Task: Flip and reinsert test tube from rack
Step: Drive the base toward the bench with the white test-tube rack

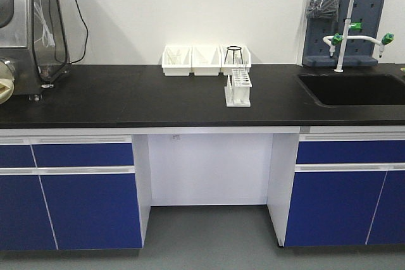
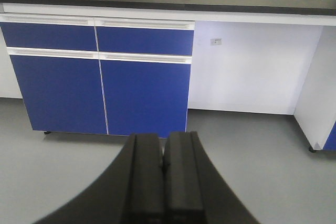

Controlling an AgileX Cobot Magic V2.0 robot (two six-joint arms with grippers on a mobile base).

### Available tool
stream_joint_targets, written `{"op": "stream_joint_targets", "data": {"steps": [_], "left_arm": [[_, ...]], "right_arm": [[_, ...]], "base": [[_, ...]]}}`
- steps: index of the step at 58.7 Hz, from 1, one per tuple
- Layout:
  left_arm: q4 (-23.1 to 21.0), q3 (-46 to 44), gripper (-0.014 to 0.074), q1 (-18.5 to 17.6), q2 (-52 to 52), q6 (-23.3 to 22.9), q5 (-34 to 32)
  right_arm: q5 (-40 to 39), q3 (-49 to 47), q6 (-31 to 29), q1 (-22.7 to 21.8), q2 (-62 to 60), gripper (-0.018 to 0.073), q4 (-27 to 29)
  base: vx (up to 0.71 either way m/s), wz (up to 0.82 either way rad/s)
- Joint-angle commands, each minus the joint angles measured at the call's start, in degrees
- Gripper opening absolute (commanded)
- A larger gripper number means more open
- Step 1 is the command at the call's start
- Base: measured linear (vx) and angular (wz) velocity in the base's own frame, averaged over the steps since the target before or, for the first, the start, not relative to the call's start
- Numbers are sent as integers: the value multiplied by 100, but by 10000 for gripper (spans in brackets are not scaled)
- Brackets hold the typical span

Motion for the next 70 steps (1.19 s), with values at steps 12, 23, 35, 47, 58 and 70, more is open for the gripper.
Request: {"op": "stream_joint_targets", "data": {"steps": [12, 23, 35, 47, 58, 70], "left_arm": [[-20, -1, -6, -41, -65, 2, -496], [-20, -1, -6, -41, -65, 2, -496], [-20, -1, -6, -41, -65, 2, -496], [-20, -1, -6, -41, -65, 2, -496], [-20, -1, -6, -41, -65, 2, -496], [-20, -1, -6, -41, -65, 2, -496]], "right_arm": [[-457, 1, -26, -6, -43, -8, -7], [-457, 1, -26, -6, -43, -8, -7], [-458, 1, -26, 9, -43, -8, -7], [-458, 1, -26, -6, -43, -8, -7], [-458, 1, -26, -6, -43, -8, -7], [-458, 1, -26, -6, -43, -8, -7]], "base": [[0, 0], [0, -1], [0, -2], [2, -3], [5, -8], [9, -9]]}}
